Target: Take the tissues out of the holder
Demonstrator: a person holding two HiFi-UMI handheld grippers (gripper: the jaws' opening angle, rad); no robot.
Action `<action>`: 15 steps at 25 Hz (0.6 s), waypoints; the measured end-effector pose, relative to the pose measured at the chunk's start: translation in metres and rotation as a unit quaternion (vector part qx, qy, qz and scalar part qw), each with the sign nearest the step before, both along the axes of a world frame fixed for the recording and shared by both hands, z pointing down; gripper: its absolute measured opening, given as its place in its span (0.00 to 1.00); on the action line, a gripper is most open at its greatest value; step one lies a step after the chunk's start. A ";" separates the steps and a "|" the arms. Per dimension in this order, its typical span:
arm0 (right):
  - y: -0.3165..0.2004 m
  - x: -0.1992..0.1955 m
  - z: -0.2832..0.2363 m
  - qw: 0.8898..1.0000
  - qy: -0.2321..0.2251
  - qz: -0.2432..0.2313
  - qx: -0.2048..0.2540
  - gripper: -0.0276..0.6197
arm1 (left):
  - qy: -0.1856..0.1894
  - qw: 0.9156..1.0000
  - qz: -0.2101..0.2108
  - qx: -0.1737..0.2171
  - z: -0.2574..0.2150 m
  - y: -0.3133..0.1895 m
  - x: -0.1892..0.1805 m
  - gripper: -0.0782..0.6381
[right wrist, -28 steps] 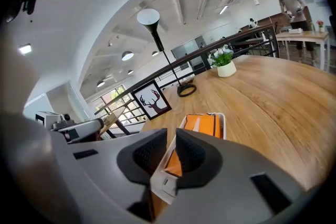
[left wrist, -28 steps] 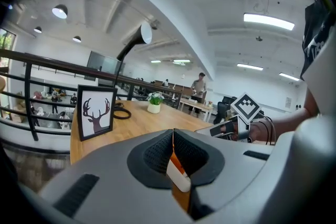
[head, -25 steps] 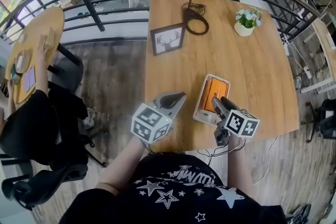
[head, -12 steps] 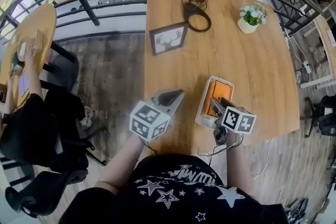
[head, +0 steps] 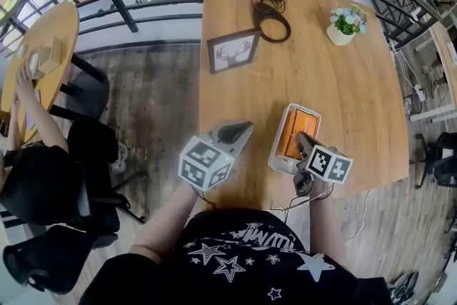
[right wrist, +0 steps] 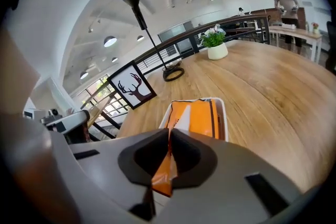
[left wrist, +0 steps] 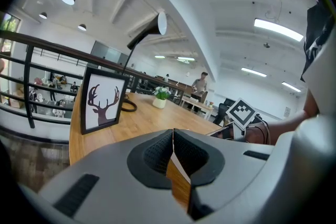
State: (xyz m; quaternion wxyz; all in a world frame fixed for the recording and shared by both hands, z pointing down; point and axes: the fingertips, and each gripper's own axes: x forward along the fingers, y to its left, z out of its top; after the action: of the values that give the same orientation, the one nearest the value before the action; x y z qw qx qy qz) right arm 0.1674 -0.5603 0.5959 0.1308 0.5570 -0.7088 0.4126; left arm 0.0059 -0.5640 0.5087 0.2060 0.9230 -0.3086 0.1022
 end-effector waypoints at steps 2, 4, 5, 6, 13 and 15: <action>0.001 -0.002 -0.006 1.000 -0.023 -0.003 0.009 0.08 | -0.001 1.000 0.002 0.002 -0.003 0.005 0.002 0.13; 0.004 -0.003 -0.013 0.999 -0.039 -0.004 0.018 0.08 | -0.001 1.000 0.003 0.004 -0.007 0.012 0.005 0.13; 0.007 -0.002 -0.017 0.999 -0.042 -0.006 0.022 0.08 | -0.001 1.000 0.004 0.006 -0.009 0.015 0.006 0.13; 0.009 0.000 -0.021 0.999 -0.047 -0.007 0.026 0.07 | -0.002 1.000 0.004 0.008 -0.011 0.019 0.008 0.13; 0.022 0.005 -0.067 0.991 -0.103 -0.030 0.074 0.07 | -0.011 1.000 -0.005 0.025 -0.025 0.045 0.011 0.13; 0.026 0.008 -0.085 0.989 -0.110 -0.035 0.092 0.07 | -0.012 1.000 -0.007 0.027 -0.030 0.053 0.014 0.13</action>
State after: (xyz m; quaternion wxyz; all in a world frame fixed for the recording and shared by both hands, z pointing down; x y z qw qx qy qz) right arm 0.1749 -0.5341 0.5113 0.0147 0.4930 -0.7727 0.3995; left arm 0.0195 -0.5114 0.4788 0.1780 0.9247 -0.3205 0.1029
